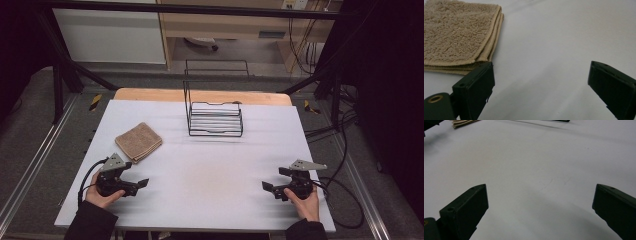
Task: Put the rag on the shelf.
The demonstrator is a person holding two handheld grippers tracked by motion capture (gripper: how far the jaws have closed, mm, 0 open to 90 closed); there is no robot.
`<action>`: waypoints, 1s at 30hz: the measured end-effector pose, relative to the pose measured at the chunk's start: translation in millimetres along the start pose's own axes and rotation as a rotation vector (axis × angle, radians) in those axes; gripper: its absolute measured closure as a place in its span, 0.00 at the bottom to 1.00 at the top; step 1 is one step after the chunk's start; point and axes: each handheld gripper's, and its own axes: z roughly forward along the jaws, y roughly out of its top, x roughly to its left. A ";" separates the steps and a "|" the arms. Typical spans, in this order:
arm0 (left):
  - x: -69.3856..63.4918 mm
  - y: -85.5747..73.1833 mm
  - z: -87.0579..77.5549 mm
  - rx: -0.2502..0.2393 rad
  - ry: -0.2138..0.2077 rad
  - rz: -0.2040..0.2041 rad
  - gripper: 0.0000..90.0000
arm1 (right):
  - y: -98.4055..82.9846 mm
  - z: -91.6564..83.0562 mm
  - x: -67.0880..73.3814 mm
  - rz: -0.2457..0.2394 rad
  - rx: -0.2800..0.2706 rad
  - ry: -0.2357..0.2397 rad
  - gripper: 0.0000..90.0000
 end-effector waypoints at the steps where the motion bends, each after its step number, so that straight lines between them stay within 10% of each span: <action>1: -0.1 0.2 0.1 0.000 -0.001 0.001 0.08 | 0.0 -0.5 -0.1 -0.001 0.001 -0.001 0.01; 30: 1.3 21.4 3.9 0.059 0.050 0.036 0.11 | -0.6 -0.1 1.3 -0.001 0.002 -0.017 0.01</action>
